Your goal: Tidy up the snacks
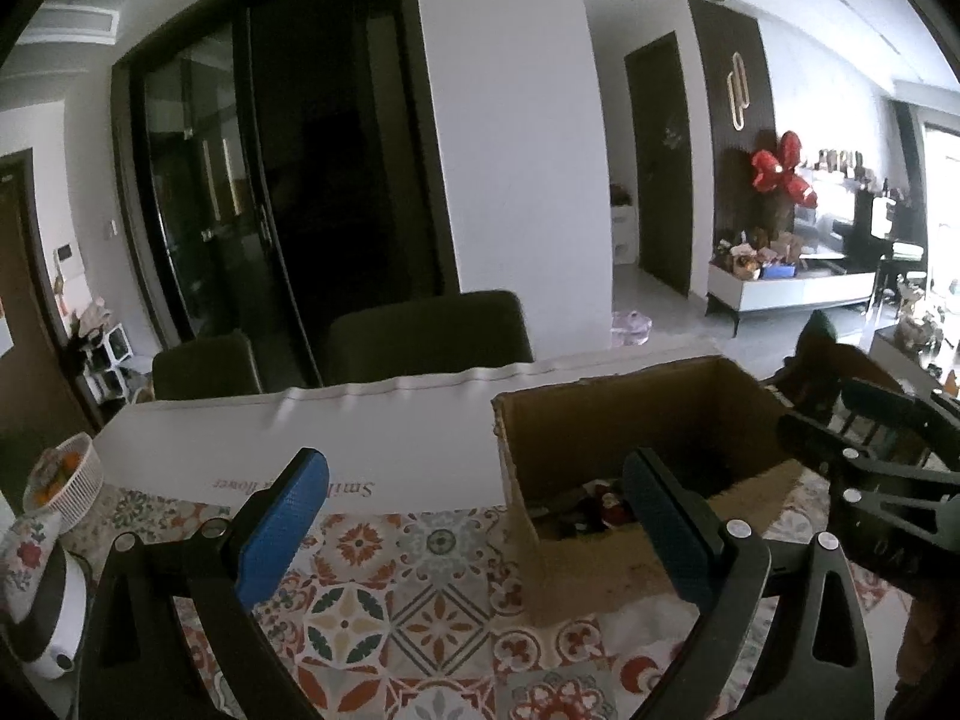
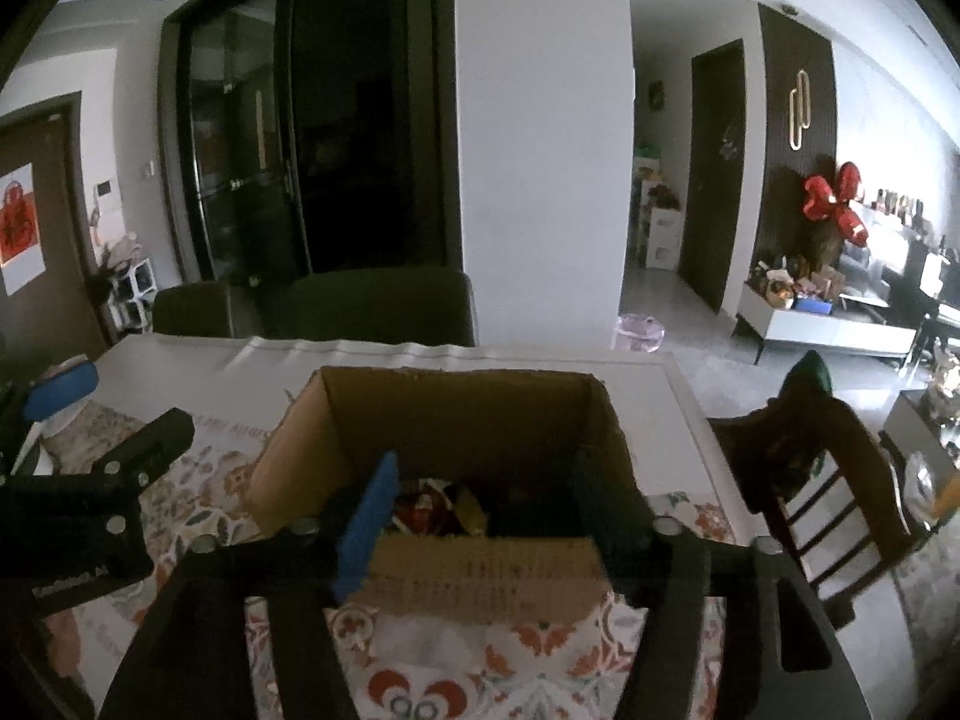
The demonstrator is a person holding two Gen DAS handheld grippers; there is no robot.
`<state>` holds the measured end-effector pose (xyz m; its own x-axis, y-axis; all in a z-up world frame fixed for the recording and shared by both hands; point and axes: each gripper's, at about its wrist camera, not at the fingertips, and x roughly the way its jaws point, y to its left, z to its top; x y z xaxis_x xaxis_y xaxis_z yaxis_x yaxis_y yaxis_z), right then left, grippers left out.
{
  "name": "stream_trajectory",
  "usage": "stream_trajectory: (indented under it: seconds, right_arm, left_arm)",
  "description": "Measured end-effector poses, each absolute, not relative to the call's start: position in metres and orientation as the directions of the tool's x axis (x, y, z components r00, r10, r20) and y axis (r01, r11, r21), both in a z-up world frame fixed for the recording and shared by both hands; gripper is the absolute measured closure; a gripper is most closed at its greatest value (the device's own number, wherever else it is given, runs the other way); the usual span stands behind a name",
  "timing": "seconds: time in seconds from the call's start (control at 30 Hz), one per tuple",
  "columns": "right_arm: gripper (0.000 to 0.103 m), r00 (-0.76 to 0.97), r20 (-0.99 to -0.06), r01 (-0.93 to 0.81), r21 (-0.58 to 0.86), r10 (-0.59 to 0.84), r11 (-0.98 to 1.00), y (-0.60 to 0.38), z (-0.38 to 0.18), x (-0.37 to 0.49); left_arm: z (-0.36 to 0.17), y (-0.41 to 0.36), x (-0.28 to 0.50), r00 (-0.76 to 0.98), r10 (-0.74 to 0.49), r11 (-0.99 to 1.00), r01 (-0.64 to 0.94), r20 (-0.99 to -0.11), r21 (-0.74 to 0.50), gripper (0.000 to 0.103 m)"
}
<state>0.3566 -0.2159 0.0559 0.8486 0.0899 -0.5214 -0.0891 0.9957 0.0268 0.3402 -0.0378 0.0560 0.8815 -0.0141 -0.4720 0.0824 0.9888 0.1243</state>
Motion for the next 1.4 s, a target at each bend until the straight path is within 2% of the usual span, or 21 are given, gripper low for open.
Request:
stream_trajectory:
  seconds: [0.13,0.23,0.47,0.57,0.77,1.4]
  right_arm:
    - [0.036,0.857,-0.509,-0.064,0.042,0.077,0.997,-0.219,0.062,0.326]
    - [0.025,0.868,-0.494,-0.031,0.047,0.051,0.998,-0.223,0.066,0.302]
    - [0.024,0.885,-0.465,-0.006,0.033,0.021,0.999,-0.226,0.073,0.247]
    - [0.017,0.888,-0.459,-0.006,0.029,0.019,1.000,-0.225,0.073,0.225]
    - [0.012,0.898,-0.439,0.014,0.006,-0.010,1.000,-0.225,0.075,0.184]
    - [0.011,0.905,-0.426,0.007,0.026,0.004,1.000,-0.222,0.071,0.105]
  left_arm:
    - [0.064,-0.039,0.309,0.892,-0.036,0.987,0.103,-0.451,0.125,0.000]
    - [0.068,-0.039,0.288,0.902,-0.040,0.985,0.107,-0.431,0.132,0.000]
    - [0.072,-0.037,0.232,0.915,-0.053,0.987,0.108,-0.400,0.117,0.000]
    - [0.072,-0.037,0.211,0.920,-0.051,0.988,0.105,-0.387,0.118,0.000]
    - [0.071,-0.033,0.178,0.927,-0.047,0.991,0.089,-0.371,0.097,0.000]
    - [0.063,-0.031,0.112,0.923,-0.074,0.988,0.120,-0.376,0.099,0.000]
